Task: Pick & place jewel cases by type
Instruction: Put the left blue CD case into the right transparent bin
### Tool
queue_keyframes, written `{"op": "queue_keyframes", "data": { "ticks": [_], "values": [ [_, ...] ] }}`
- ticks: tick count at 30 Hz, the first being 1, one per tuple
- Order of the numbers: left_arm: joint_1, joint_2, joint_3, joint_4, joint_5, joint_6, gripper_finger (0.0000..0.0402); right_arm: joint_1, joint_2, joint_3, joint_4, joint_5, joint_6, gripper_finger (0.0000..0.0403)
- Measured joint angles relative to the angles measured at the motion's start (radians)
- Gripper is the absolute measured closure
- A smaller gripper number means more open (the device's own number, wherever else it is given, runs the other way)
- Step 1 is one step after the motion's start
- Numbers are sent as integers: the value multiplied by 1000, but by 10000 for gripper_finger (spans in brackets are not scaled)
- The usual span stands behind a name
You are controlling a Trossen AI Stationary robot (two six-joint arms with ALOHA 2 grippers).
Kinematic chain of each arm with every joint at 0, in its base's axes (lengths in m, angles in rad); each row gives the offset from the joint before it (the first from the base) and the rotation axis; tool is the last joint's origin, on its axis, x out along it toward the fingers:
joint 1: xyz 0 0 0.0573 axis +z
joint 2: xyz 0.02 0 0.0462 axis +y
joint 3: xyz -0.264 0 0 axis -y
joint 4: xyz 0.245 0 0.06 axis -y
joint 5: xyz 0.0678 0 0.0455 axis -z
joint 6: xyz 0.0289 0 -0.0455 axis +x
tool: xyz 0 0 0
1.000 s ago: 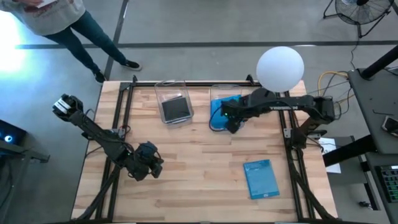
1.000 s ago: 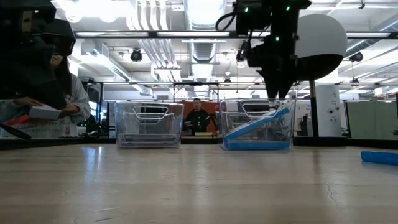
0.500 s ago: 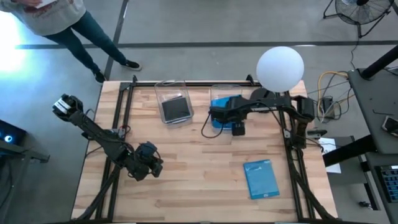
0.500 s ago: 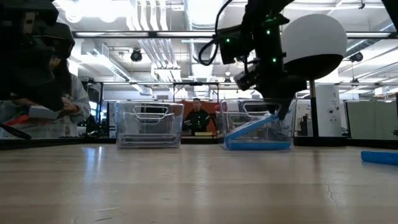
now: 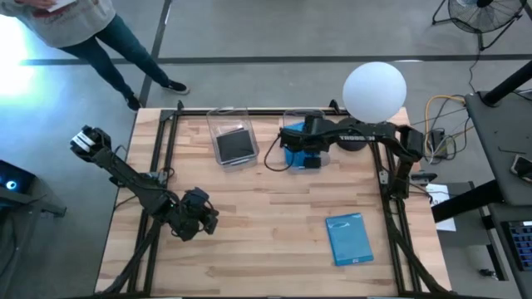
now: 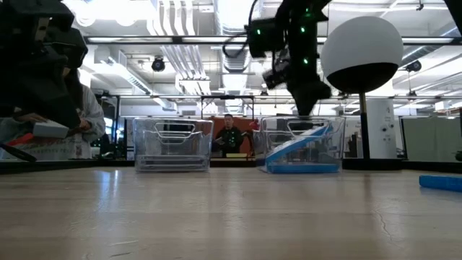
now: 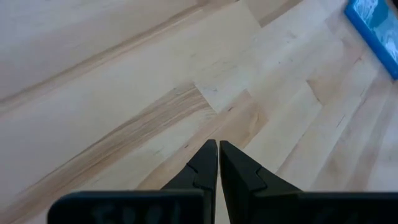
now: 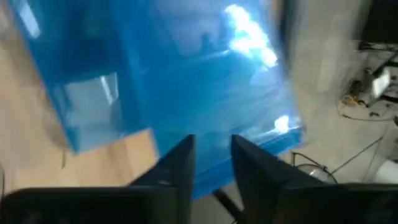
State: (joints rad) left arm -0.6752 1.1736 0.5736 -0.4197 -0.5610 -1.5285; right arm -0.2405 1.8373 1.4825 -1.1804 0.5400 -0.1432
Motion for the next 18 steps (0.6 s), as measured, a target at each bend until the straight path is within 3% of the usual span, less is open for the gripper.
{"op": "queue_keyframes", "data": {
  "ticks": [3, 6, 10, 12, 18],
  "values": [
    [0, 0, -7, -3, 0, -12, 401, -1, -22, 52, 30, 7, 42, 374],
    [0, 0, -7, 0, 0, -13, 401, -10, -39, 121, 14, -28, 151, 386],
    [0, 0, -8, 0, -1, -14, 401, -105, -36, 214, -59, -407, 542, 376],
    [0, 0, -8, -1, -1, -14, 401, -157, -33, 233, -64, -503, 638, 359],
    [0, 0, -8, -1, -2, -3, 401, -214, -4, 277, -68, -379, 611, 269]
  ]
}}
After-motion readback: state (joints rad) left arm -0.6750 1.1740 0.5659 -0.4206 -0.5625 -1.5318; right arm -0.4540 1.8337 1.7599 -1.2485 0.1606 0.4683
